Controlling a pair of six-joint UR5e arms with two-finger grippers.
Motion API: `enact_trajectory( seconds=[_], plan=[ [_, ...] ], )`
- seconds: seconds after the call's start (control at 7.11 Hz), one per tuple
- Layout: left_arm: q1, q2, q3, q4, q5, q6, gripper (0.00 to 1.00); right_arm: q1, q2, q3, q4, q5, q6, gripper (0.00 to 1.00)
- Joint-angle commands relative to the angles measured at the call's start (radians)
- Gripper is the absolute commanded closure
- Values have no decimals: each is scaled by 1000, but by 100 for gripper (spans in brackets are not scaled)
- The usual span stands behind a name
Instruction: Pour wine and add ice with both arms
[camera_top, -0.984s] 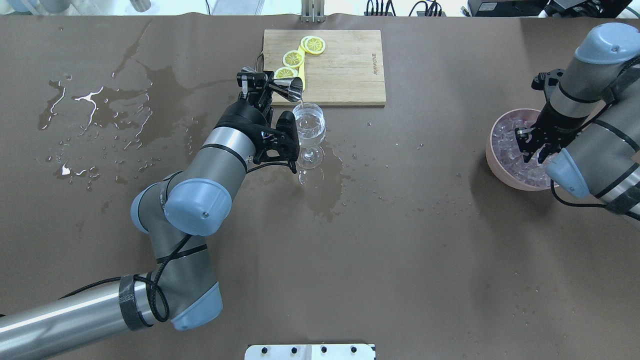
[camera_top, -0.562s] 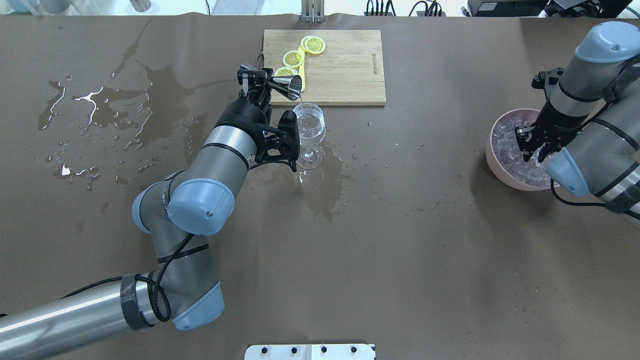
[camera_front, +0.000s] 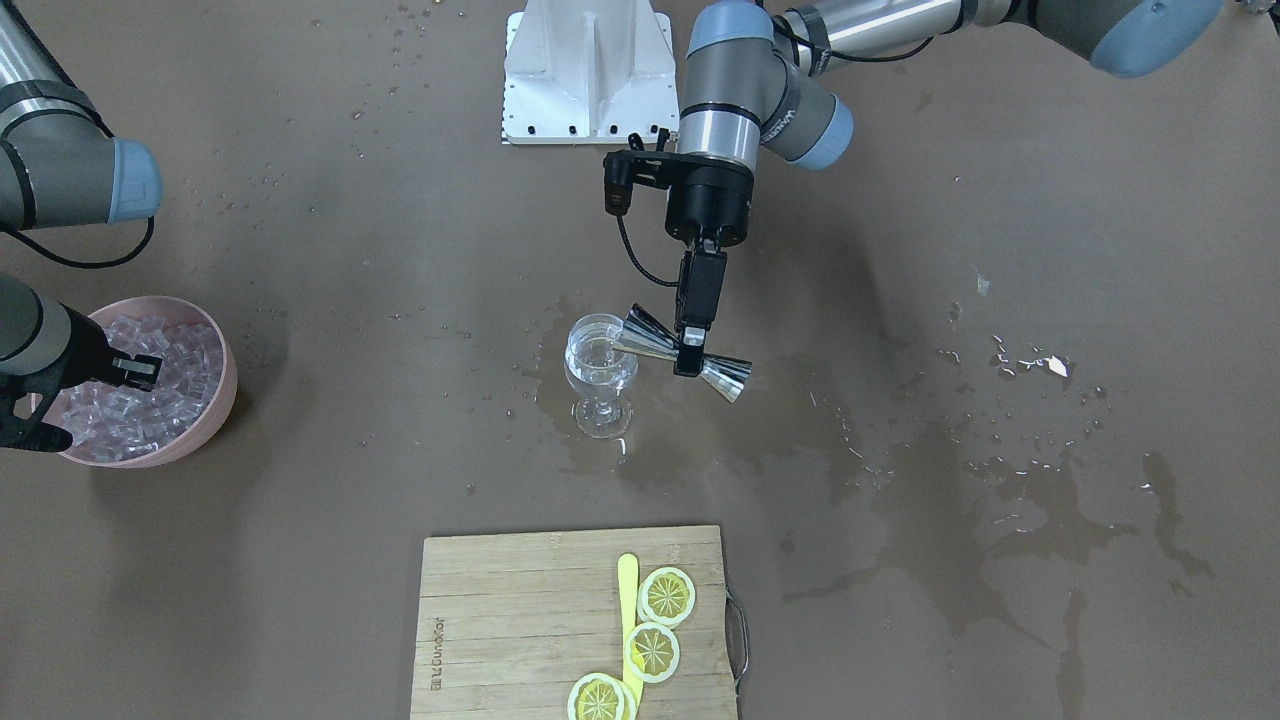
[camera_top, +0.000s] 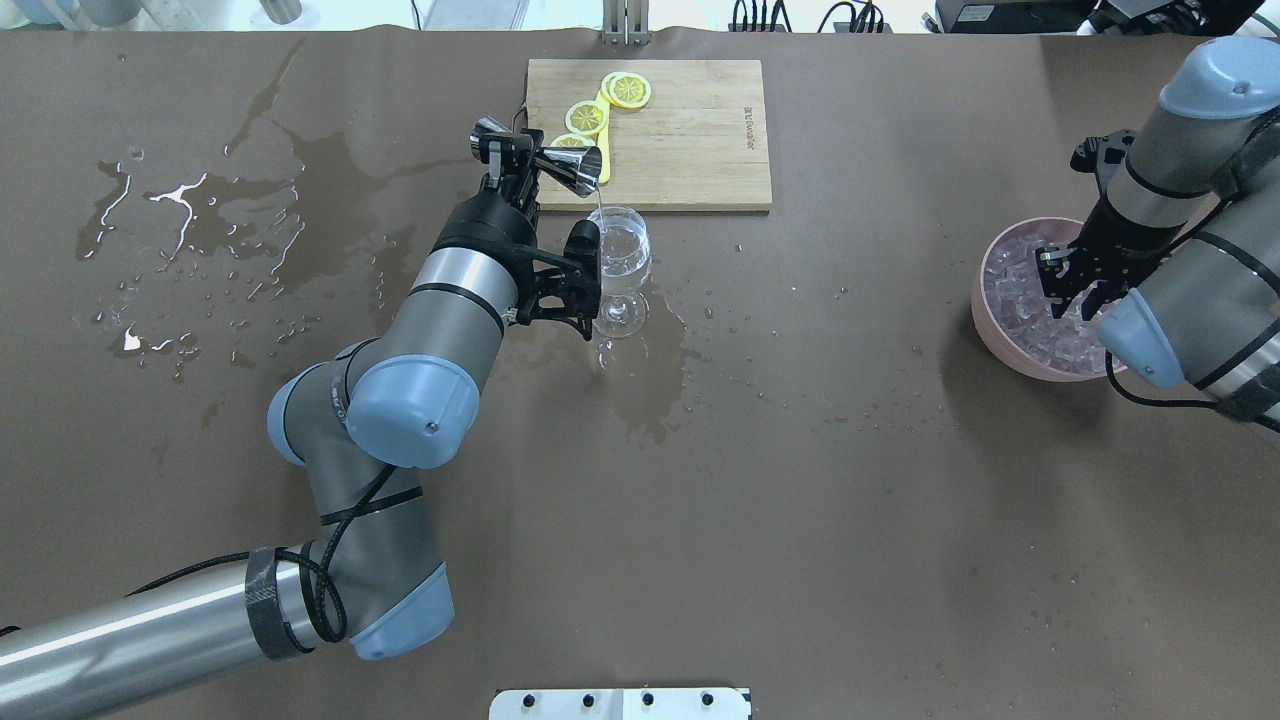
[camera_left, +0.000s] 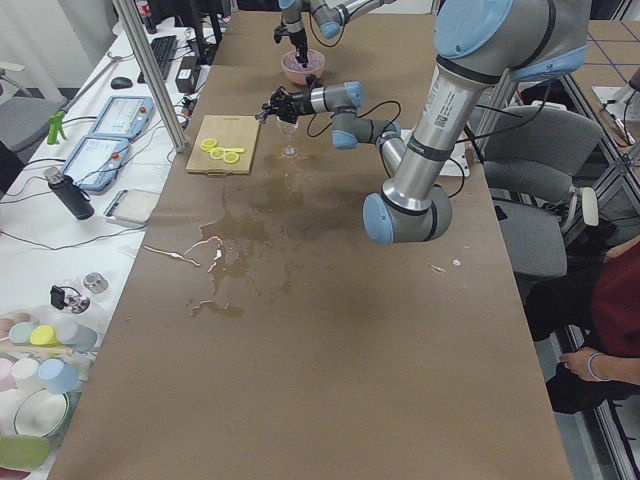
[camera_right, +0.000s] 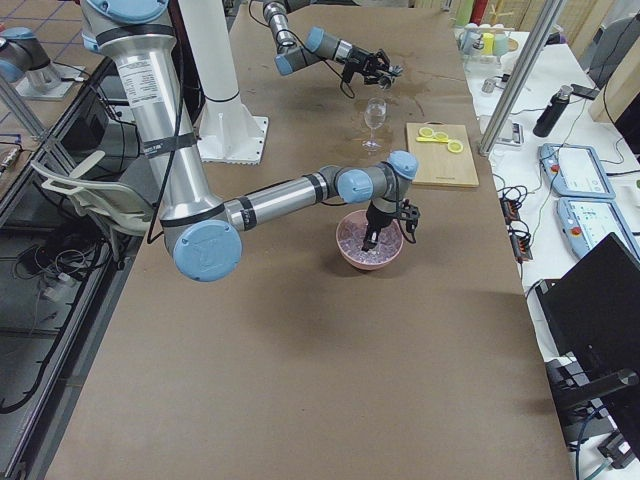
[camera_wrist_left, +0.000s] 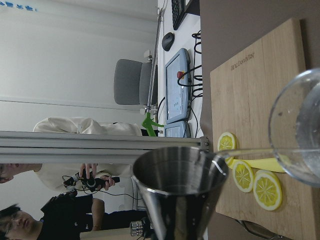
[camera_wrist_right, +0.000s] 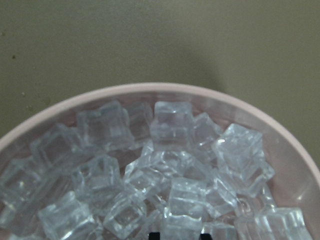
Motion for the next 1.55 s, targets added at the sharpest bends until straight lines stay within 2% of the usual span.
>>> enact_trajectory(
  seconds=[0.0, 0.28, 0.7, 0.98, 1.41],
  plan=[
    [0, 1, 2, 13, 8, 16, 100, -2, 0, -2, -1, 0, 1, 59],
    [17, -4, 8, 13, 38, 56, 100, -2, 0, -17, -1, -8, -3, 60],
    [41, -4, 8, 14, 64, 62, 100, -1, 7, -20, -4, -8, 3, 78],
    [49, -25, 6, 46, 75, 79, 100, 7, 10, -14, -5, -3, 3, 78],
    [51, -25, -50, 16, 61, 31, 100, 48, 36, 7, -19, 22, 7, 78]
  ],
)
